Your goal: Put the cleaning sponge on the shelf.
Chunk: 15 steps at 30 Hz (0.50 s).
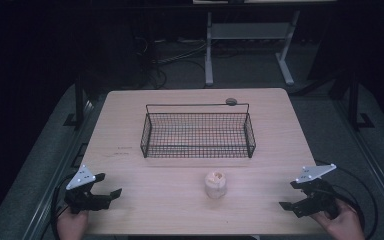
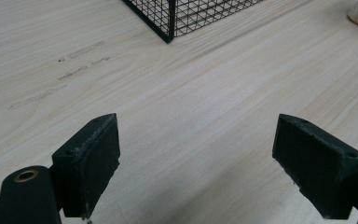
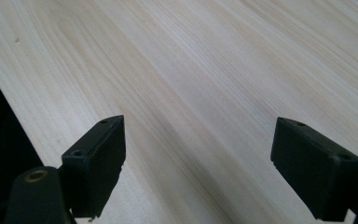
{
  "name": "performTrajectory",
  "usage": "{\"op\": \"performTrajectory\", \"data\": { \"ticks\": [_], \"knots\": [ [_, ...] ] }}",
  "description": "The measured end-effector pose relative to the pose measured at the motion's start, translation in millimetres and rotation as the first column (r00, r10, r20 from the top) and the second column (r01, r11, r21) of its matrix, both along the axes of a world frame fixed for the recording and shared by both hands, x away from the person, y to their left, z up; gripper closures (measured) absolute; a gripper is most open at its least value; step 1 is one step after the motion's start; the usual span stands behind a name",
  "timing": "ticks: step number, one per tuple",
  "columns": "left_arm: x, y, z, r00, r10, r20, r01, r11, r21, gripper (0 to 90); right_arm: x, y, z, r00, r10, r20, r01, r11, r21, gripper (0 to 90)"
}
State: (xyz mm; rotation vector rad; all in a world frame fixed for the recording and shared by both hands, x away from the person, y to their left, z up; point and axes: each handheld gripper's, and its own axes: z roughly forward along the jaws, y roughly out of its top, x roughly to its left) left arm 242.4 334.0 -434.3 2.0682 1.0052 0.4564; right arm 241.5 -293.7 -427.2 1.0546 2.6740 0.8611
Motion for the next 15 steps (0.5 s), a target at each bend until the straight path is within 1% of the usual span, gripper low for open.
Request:
{"op": "performTrajectory", "data": {
  "ticks": [3,4,9,10,14,15],
  "knots": [
    [0.5,-1.5,-0.3,1.0,-0.001,-0.003,0.001,1.0,0.0,13.7,-0.5,1.9,1.9,0.9999,0.01,0.005,-0.01,1.0,0.003,17.4],
    [0.8,-2.3,-0.2,1.0,-0.006,-0.004,0.006,1.0,0.005,13.7,-0.3,2.7,2.6,0.9998,0.015,0.01,-0.015,1.0,-0.002,17.4],
    [1.1,-4.3,-0.9,0.9999,-0.012,-0.004,0.012,0.9999,0.0,13.7,0.9,6.9,3.1,0.9998,0.021,-0.004,-0.021,1.0,0.005,17.4],
    [1.6,-4.8,-0.5,0.9998,-0.018,-0.002,0.018,0.9998,0.009,13.7,1.2,10.0,3.7,0.9994,0.034,-0.008,-0.034,0.999,-0.001,17.4],
    [0.6,-5.8,-0.8,0.9999,-0.017,-0.001,0.017,0.9999,0.001,13.7,2.4,18.4,7.0,0.998,0.062,-0.008,-0.062,0.998,-0.004,17.4],
    [0.6,-5.8,-0.8,0.9999,-0.017,-0.001,0.017,0.9999,0.001,13.7,2.4,18.4,7.0,0.998,0.062,-0.008,-0.062,0.998,-0.004,17.4]
  ]
}}
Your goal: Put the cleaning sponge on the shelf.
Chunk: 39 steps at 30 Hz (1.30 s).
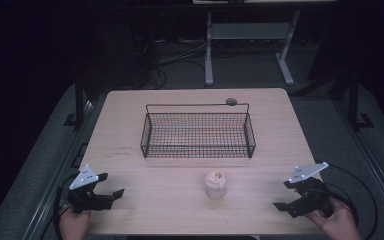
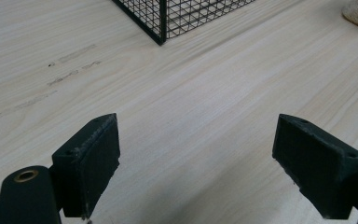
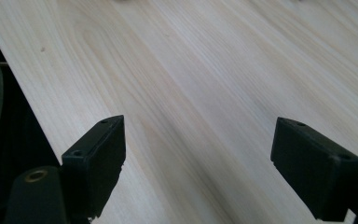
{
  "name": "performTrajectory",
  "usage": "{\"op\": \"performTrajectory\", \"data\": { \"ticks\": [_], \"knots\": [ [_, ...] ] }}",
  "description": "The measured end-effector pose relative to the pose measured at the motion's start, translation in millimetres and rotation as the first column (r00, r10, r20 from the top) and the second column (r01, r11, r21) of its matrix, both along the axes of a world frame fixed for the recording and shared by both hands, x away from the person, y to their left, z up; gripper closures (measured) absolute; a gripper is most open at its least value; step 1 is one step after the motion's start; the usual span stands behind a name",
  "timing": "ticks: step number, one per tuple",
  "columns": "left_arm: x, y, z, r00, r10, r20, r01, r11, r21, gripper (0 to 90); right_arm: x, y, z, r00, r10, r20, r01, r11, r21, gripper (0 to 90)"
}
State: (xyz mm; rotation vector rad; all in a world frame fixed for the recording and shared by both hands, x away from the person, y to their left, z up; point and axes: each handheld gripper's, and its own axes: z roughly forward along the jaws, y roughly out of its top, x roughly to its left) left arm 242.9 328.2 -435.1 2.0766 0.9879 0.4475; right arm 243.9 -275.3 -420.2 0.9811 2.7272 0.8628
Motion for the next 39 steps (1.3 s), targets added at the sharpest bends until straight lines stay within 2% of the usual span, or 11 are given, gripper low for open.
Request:
{"op": "performTrajectory", "data": {
  "ticks": [11,22,26,39],
  "knots": [
    [-1.1,-0.2,0.4,1.0,0.0,0.001,0.0,1.0,0.006,13.7,7.8,24.0,7.6,0.9962,0.087,-0.007,-0.087,0.996,-0.009,17.3],
    [-0.8,0.6,0.1,1.0,0.007,0.0,-0.007,1.0,-0.003,13.7,15.5,43.4,13.6,0.9897,0.142,-0.013,-0.143,0.989,-0.035,17.0],
    [-0.6,0.3,0.1,1.0,0.008,0.003,-0.008,1.0,-0.001,13.7,19.0,53.1,19.1,0.9837,0.179,-0.016,-0.179,0.983,-0.04,16.9],
    [-0.2,1.1,0.7,1.0,0.008,0.005,-0.008,0.9999,-0.009,13.7,30.0,76.3,31.2,0.9698,0.242,-0.027,-0.244,0.966,-0.085,16.9]
  ]
}}
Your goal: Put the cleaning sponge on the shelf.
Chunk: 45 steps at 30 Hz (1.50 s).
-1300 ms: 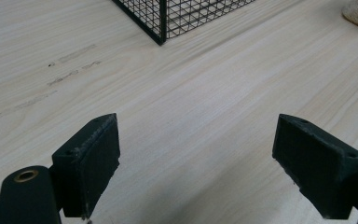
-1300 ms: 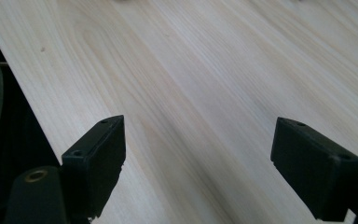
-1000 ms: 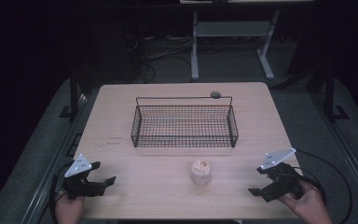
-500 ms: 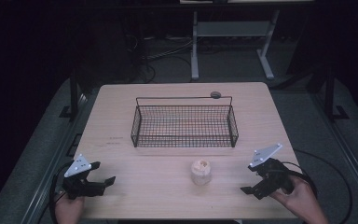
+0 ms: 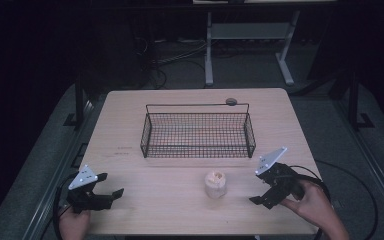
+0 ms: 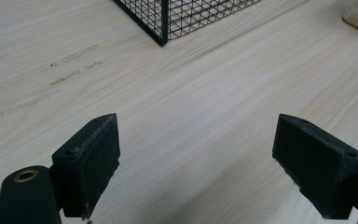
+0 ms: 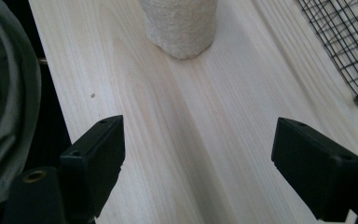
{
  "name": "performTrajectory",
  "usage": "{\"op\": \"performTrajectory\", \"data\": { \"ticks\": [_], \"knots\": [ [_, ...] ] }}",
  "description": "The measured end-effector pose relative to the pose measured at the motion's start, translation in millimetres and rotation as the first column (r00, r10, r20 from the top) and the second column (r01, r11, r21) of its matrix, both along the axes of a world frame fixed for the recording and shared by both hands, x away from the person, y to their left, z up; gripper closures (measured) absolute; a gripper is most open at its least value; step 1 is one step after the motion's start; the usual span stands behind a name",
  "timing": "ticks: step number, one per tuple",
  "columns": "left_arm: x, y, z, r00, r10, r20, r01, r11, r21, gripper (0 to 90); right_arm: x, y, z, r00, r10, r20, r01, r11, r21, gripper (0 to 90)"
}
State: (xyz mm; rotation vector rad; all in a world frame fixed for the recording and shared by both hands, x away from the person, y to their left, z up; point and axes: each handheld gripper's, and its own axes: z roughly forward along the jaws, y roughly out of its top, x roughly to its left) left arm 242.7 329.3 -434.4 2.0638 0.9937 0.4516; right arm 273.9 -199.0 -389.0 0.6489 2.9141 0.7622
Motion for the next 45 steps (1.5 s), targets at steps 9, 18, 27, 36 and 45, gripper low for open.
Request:
{"op": "performTrajectory", "data": {
  "ticks": [9,18,27,36,45],
  "knots": [
    [0.3,-0.4,0.3,1.0,-0.004,-0.001,0.004,1.0,0.005,13.7,6.8,12.6,3.2,0.9995,0.031,-0.012,-0.031,0.999,-0.012,16.9],
    [0.6,0.1,0.3,1.0,-0.001,0.0,0.001,1.0,0.004,13.7,11.0,21.5,6.8,0.9982,0.055,-0.024,-0.055,0.998,-0.022,16.9],
    [0.9,1.5,0.2,1.0,0.003,0.0,-0.003,1.0,0.0,13.7,15.8,33.3,13.6,0.9963,0.081,-0.026,-0.082,0.996,-0.024,16.9],
    [1.3,2.1,-0.1,1.0,0.005,-0.003,-0.005,1.0,-0.001,13.7,23.3,51.7,15.8,0.9915,0.122,-0.046,-0.123,0.992,-0.036,16.9],
    [1.4,2.5,0.0,1.0,0.006,-0.002,-0.006,1.0,-0.002,13.7,30.0,65.2,17.6,0.9875,0.146,-0.059,-0.149,0.988,-0.047,16.6]
  ]
}}
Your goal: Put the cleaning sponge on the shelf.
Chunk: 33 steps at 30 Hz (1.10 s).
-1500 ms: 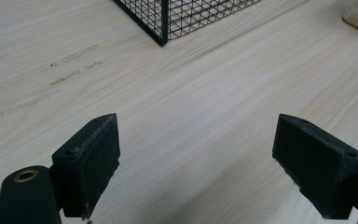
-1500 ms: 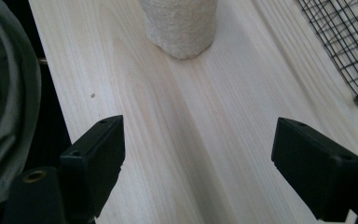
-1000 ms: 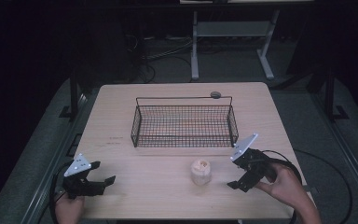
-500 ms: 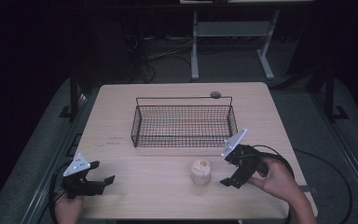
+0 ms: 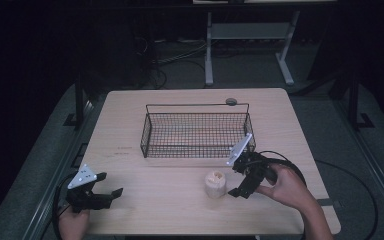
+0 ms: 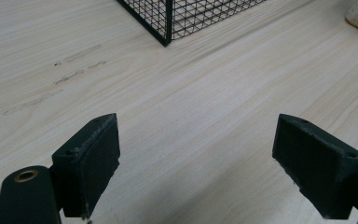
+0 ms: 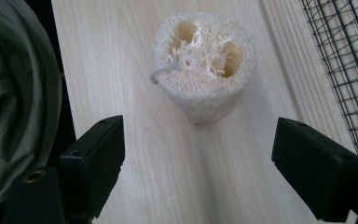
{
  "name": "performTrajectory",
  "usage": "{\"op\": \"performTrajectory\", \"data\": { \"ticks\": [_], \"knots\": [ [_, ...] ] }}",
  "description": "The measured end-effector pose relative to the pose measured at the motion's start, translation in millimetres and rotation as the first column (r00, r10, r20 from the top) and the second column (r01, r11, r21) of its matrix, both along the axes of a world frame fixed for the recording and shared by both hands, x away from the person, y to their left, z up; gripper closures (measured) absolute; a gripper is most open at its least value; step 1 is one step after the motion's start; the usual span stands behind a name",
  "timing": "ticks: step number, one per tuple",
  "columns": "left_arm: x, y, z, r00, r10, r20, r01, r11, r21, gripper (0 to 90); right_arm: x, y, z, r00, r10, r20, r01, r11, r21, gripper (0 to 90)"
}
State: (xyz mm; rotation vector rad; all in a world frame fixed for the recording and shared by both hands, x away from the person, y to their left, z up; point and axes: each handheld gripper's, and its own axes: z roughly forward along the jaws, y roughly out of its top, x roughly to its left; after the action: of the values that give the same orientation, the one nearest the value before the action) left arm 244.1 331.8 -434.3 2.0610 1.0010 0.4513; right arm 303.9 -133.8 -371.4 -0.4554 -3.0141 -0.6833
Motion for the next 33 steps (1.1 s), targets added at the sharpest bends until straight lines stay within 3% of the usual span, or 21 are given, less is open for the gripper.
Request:
{"op": "performTrajectory", "data": {
  "ticks": [7,33],
  "knots": [
    [-0.2,-0.2,0.0,1.0,0.0,0.0,0.0,1.0,-0.004,13.7,5.4,14.8,1.4,0.9997,0.024,-0.001,-0.024,0.999,-0.022,16.7],
    [-0.9,-1.3,0.8,1.0,-0.002,0.002,0.002,1.0,-0.008,13.7,18.4,42.0,-4.7,0.9978,0.054,-0.037,-0.056,0.997,-0.051,16.7]
  ]
}}
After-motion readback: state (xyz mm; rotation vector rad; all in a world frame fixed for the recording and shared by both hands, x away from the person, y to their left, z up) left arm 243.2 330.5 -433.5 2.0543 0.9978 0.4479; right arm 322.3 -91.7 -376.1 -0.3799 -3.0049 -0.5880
